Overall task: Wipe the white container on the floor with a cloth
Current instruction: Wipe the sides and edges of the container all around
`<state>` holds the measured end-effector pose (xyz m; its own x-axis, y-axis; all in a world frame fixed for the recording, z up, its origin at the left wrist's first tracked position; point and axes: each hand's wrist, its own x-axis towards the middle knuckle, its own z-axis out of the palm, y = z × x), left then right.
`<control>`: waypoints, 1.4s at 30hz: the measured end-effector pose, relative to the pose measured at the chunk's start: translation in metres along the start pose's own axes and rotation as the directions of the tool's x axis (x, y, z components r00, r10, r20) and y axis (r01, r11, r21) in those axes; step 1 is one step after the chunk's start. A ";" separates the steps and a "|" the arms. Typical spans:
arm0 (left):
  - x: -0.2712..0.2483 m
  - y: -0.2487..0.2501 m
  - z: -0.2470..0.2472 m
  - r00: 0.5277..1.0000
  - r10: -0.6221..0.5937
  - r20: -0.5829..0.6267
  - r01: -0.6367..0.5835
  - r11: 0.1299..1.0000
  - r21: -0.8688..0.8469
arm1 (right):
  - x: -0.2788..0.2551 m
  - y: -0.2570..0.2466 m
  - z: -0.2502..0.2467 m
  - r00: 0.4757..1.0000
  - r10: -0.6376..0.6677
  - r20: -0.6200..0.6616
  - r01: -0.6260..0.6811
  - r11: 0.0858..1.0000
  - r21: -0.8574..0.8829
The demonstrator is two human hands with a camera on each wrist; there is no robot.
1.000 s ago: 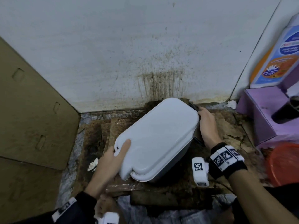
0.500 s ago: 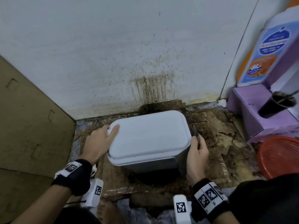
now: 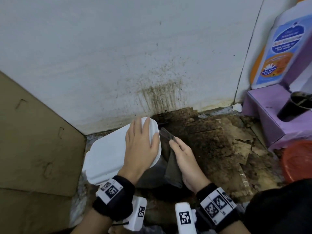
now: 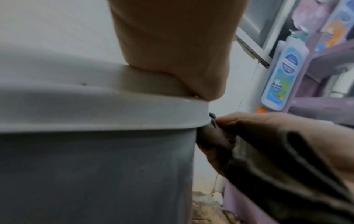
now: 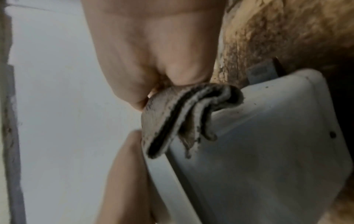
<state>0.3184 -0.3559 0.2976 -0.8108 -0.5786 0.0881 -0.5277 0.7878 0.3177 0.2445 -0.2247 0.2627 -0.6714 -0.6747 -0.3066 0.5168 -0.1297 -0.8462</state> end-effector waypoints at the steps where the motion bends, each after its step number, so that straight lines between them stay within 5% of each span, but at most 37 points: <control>1: -0.001 -0.007 -0.003 1.000 0.001 -0.003 -0.001 1.000 -0.011 | 0.003 0.000 0.000 0.999 0.037 -0.010 -0.036 0.997 0.074; 4: -0.004 -0.029 -0.012 1.000 0.004 0.026 -0.002 0.996 -0.090 | 0.016 0.007 -0.007 0.986 0.055 -0.157 -0.017 0.972 0.233; 8: -0.011 -0.052 -0.022 1.000 -0.026 0.011 0.027 0.986 -0.164 | 0.027 0.025 0.000 0.948 -0.081 -0.308 0.105 0.993 0.062; 14: -0.018 -0.069 -0.028 0.999 -0.042 -0.030 0.035 0.977 -0.211 | 0.020 0.038 0.070 0.950 -0.307 0.055 0.306 0.884 -0.355; 22: -0.018 -0.096 -0.031 0.998 -0.054 -0.042 0.039 0.956 -0.291 | 0.024 0.060 0.089 0.910 -0.274 0.310 0.413 0.656 -0.631; 26: -0.019 -0.107 -0.037 0.996 -0.085 -0.036 0.068 0.942 -0.329 | 0.046 0.094 0.031 0.954 -0.213 0.212 0.298 0.592 -0.749; 31: -0.015 -0.112 -0.037 0.996 -0.080 -0.047 0.058 0.934 -0.352 | 0.062 0.105 0.016 0.989 -0.128 0.072 0.142 0.704 -0.696; 35: -0.019 -0.101 -0.034 0.993 -0.118 0.005 0.112 0.923 -0.368 | 0.040 0.071 0.086 0.950 -0.210 0.231 0.310 0.710 -0.632; 38: -0.020 -0.102 -0.035 0.993 -0.116 0.006 0.111 0.927 -0.358 | 0.038 0.069 0.084 0.904 -0.217 0.369 0.409 0.689 -0.598; 42: -0.023 -0.110 -0.043 0.986 -0.165 0.011 0.156 0.906 -0.393 | 0.062 0.095 0.023 0.979 -0.077 0.189 0.188 0.700 -0.689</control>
<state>0.4062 -0.4380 0.3017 -0.7153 -0.6984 0.0236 -0.5052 0.5402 0.6730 0.2644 -0.2956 0.1732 -0.5961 -0.7882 -0.1527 -0.1307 0.2829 -0.9502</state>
